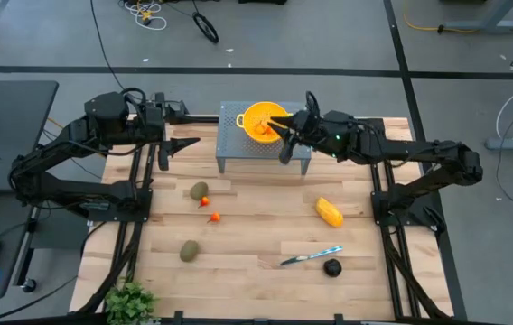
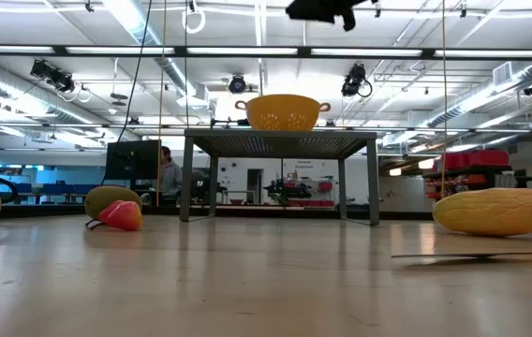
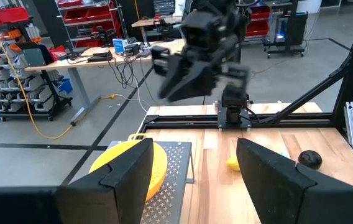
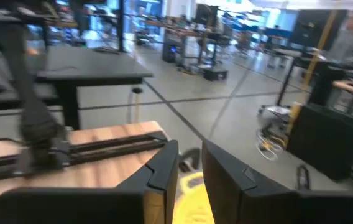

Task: Pick & Place Fruit
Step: Put the yellow pear into the yellow strainer bowl on the shelf

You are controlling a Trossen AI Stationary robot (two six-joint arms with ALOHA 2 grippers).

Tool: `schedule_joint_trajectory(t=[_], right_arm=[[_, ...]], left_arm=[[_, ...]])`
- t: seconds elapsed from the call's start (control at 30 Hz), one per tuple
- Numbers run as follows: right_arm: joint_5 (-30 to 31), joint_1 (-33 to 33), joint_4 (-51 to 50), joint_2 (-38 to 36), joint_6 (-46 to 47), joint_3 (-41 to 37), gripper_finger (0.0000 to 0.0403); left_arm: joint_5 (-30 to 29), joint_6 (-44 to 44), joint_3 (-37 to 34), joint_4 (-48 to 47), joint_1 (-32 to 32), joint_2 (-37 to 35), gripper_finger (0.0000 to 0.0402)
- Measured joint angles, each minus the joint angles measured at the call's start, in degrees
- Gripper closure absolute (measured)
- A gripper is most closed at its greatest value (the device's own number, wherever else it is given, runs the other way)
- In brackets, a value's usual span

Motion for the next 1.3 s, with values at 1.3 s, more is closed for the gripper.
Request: schedule_joint_trajectory(t=[1.3], right_arm=[[-16.00,9.25,-4.79,-17.93,3.48,-0.02,0.0348]], left_arm=[[-0.04,-0.69,0.02,-0.01,-0.01,0.00,0.0162]])
